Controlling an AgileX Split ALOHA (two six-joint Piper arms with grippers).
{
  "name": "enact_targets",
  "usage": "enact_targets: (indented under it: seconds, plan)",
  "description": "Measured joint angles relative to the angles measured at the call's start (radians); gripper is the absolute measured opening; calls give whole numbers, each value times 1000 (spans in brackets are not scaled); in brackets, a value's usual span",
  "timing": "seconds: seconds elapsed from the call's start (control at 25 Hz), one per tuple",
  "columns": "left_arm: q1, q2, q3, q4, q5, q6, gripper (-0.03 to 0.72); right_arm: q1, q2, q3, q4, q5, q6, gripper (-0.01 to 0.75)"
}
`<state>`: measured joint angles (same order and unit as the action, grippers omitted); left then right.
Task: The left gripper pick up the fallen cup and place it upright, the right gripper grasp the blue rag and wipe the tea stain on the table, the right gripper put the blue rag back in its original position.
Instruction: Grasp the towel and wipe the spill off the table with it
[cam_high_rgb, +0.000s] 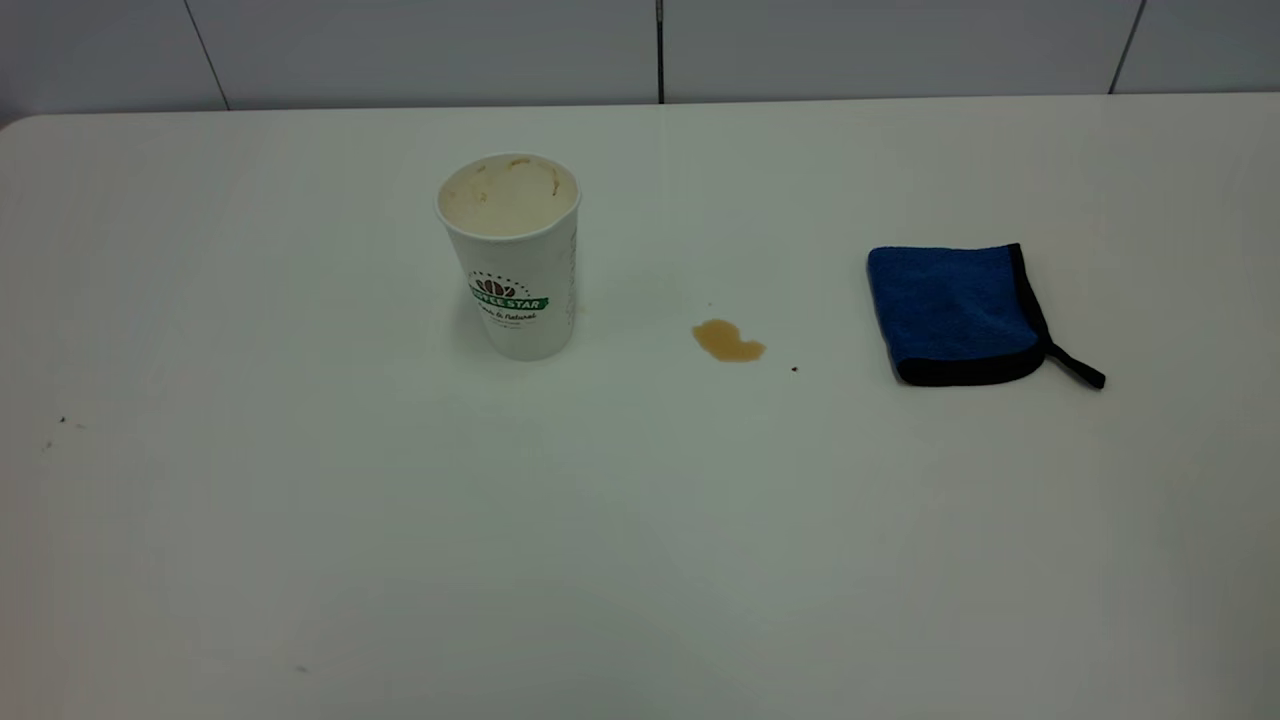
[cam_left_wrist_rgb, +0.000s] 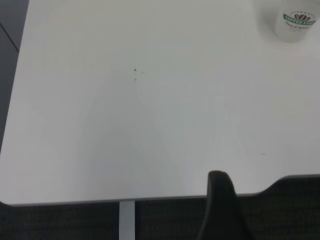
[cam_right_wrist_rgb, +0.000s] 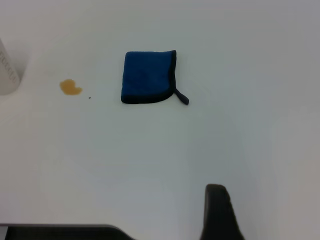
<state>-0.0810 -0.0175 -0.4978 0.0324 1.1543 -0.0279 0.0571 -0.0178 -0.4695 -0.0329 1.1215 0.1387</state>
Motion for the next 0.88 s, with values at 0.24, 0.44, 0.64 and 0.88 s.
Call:
enact_targets:
  seconds: [0.24,0.44,0.64,0.88]
  plan:
    - [0,0,0,0,-1,0,507,0,0,0,0,0,0,532]
    - [0,0,0,0,-1,0,507,0,0,0,0,0,0,532]
    - [0,0,0,0,-1,0,507,0,3,-2,17,-11,-13,532]
    - [0,0,0,0,-1,0,507,0,262,-58,65,-182,-133,587]
